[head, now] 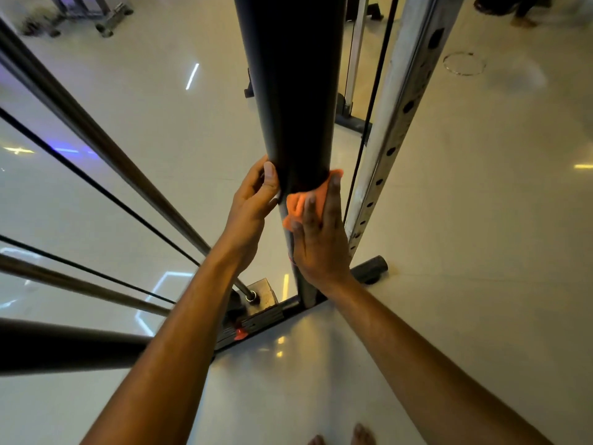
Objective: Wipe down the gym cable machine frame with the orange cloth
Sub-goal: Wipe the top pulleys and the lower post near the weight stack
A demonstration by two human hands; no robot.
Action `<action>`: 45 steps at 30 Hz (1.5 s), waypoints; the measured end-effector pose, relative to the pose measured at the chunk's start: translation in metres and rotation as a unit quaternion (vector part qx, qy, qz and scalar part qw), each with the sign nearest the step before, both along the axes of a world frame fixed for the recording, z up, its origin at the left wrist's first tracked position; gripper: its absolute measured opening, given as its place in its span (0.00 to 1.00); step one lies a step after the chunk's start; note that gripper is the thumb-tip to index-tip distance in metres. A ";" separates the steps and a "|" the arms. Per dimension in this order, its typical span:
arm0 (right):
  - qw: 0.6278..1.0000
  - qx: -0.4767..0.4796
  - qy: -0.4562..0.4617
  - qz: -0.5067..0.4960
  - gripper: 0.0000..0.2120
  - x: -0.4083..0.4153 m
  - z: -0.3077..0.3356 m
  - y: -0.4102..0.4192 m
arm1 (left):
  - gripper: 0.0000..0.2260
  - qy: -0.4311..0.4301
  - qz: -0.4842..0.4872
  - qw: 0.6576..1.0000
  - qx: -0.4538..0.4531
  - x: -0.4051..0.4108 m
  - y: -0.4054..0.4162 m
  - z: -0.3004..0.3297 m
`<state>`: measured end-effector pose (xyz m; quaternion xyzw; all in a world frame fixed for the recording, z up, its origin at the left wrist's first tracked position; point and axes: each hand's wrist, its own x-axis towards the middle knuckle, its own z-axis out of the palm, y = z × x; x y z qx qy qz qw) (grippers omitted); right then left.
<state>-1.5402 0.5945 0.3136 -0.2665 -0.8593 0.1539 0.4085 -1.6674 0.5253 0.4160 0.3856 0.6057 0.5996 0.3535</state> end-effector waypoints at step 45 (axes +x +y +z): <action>0.984 0.112 0.123 0.061 0.34 -0.003 -0.269 0.017 | 0.18 0.105 0.018 0.990 0.094 0.001 0.002 -0.269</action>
